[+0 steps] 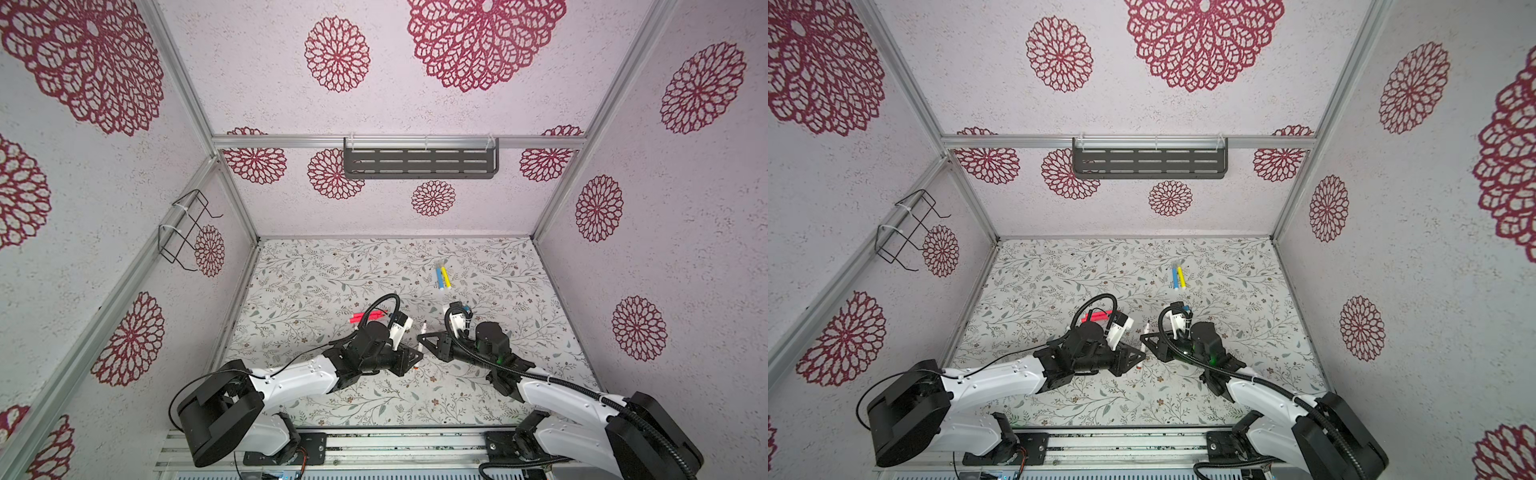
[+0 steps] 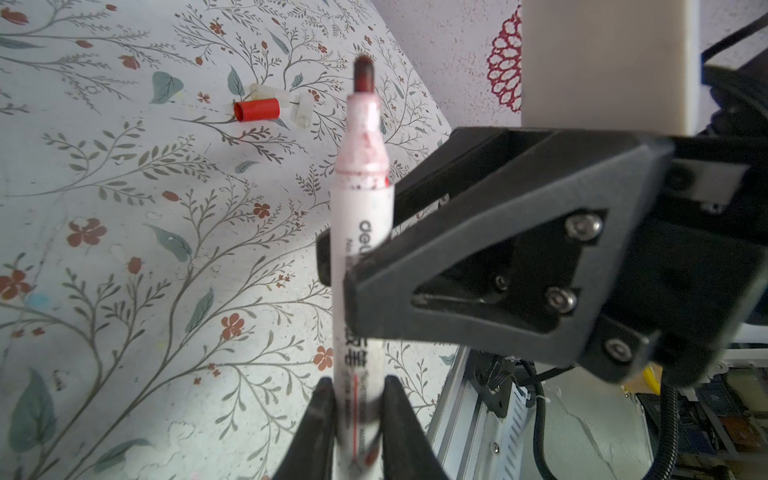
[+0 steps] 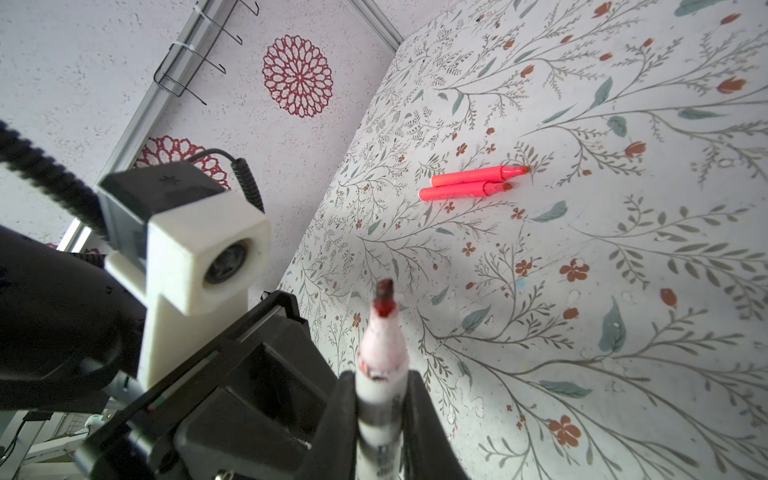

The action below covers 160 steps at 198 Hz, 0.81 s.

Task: Insert the pens into the pen caps
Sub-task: 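Lift the white marker upright with left gripper toward the right gripper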

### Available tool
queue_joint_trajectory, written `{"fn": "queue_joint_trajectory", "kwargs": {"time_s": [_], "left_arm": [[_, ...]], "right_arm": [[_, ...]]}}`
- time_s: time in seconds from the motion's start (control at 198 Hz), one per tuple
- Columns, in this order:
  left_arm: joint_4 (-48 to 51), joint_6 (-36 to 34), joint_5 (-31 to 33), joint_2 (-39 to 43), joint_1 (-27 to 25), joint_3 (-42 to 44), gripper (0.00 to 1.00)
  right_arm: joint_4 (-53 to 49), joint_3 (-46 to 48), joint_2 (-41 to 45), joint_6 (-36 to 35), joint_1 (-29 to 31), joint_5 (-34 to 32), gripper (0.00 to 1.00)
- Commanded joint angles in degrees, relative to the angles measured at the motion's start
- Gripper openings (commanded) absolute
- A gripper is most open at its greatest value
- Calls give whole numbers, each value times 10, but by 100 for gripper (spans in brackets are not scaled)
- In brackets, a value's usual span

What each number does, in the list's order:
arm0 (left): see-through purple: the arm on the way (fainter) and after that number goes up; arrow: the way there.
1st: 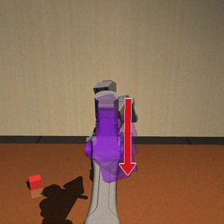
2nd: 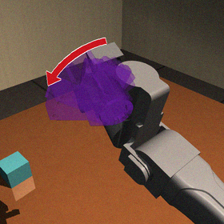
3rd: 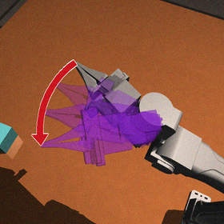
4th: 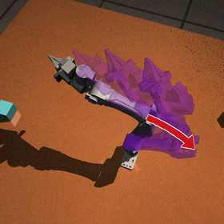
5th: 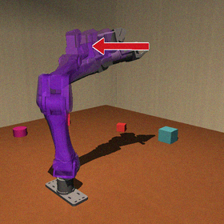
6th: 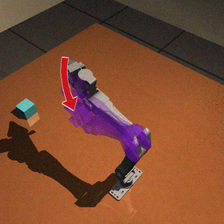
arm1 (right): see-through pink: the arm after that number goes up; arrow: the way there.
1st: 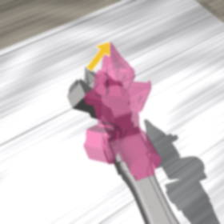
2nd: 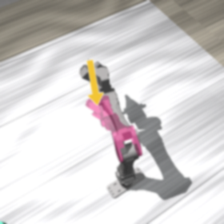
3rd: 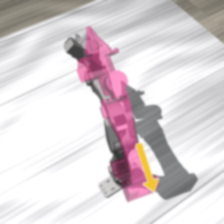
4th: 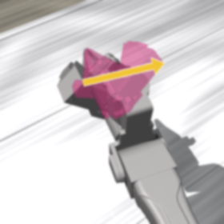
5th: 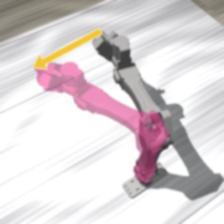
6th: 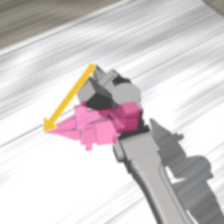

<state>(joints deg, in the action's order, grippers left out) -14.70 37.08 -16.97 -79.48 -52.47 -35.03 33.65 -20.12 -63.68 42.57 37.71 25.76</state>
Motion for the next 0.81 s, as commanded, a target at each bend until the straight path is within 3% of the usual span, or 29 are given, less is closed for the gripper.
{"fn": "queue_joint_trajectory", "kwargs": {"time_s": [0.0,0.121,0.581,0.804], "left_arm": [[-36,7,-7,4,-5,-7,27],[-35,6,-6,-1,-6,-11,41],[-50,8,-8,-12,-5,-13,34],[-49,7,17,0,-4,-5,13]], "right_arm": [[19,-8,2,-5,4,-1,14],[24,-6,9,-1,5,-3,14],[69,1,-9,20,10,14,14],[75,-3,-23,19,12,15,13]]}}
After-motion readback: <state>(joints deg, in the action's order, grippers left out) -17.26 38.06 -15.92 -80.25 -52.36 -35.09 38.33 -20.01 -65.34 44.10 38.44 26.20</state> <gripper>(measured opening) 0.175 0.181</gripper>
